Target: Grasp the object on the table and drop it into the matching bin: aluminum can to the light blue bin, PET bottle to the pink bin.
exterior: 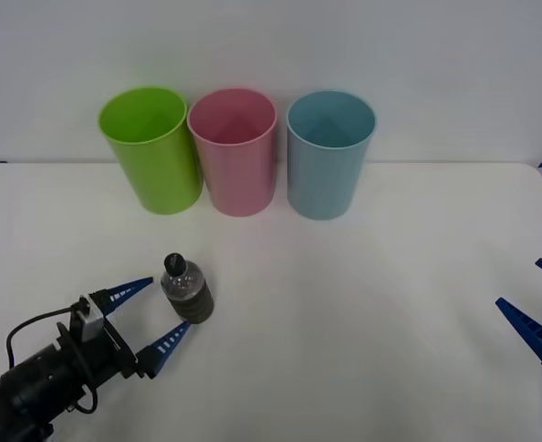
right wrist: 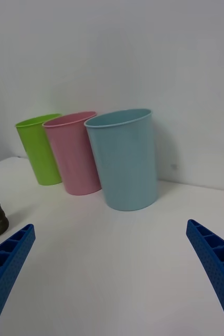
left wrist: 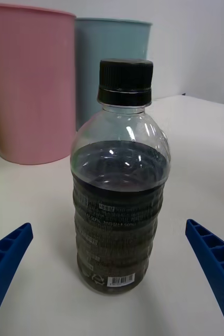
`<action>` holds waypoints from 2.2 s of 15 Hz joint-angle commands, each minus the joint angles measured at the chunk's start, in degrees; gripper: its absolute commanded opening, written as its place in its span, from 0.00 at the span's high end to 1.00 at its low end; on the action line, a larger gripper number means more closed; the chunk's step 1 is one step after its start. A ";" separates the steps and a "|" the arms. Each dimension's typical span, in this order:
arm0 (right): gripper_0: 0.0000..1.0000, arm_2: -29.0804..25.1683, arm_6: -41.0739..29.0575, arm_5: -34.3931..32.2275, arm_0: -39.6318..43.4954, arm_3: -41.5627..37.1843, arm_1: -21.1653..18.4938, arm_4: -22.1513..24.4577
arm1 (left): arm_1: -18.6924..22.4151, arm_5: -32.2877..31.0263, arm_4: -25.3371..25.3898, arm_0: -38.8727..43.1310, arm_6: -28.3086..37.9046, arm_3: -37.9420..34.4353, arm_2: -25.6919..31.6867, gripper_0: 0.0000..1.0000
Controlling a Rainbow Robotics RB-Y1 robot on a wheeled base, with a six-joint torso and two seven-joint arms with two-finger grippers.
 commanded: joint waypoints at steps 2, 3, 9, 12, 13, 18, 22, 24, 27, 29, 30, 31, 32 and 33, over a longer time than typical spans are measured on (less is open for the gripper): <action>0.00 0.00 0.00 0.00 0.00 0.00 0.00 0.00 | -1.76 0.80 -3.29 -1.89 0.25 -0.01 0.11 0.00; 0.00 0.00 0.00 0.00 0.00 0.00 0.00 0.00 | -2.03 1.24 -4.17 -2.33 0.43 -0.01 0.02 0.00; 0.00 0.00 0.00 0.00 0.00 0.00 0.00 0.00 | -5.19 3.00 -9.09 -4.88 1.31 0.17 0.02 0.00; 0.00 0.00 0.00 0.00 0.00 0.00 0.00 0.00 | -5.63 3.09 -9.27 -5.05 1.57 0.17 -0.24 0.00; 0.00 0.00 0.00 0.00 0.00 0.00 0.00 0.00 | -5.63 3.18 -9.27 -5.14 1.66 0.17 -0.42 0.00; 0.00 0.00 0.00 0.00 0.00 0.00 0.00 0.00 | -5.63 3.35 -9.35 -5.14 1.84 0.17 -0.42 0.89; 0.00 0.00 0.00 0.00 0.00 0.00 0.00 0.00 | -5.63 3.62 -9.27 -5.14 2.10 0.17 -0.42 1.00; 0.00 0.00 0.00 0.00 0.00 0.00 0.00 0.00 | -5.63 3.53 -9.18 -5.14 2.45 0.08 -0.33 1.00; 0.00 0.00 0.00 0.00 0.00 0.00 0.00 0.00 | -5.19 2.74 -7.25 -5.14 3.15 -0.01 0.02 1.00; 0.00 0.00 0.00 0.00 0.00 0.00 0.00 0.00 | -4.58 2.47 -6.19 -4.88 4.21 -1.50 0.02 1.00; 0.00 0.00 0.00 0.00 0.00 0.00 0.00 0.00 | -4.22 2.47 -5.93 -4.70 6.14 -3.00 0.02 1.00; 0.00 0.00 0.00 0.00 0.00 0.00 0.00 0.00 | -3.87 2.39 -5.93 -4.09 9.22 -5.90 -0.06 1.00; 0.00 0.00 0.00 0.00 0.00 0.00 0.00 0.00 | -3.70 2.39 -5.93 -3.47 11.68 -8.45 -0.15 1.00; 0.00 0.00 0.00 0.00 0.00 0.00 0.00 0.00 | -3.61 2.30 -5.93 -2.68 14.67 -11.61 -0.33 1.00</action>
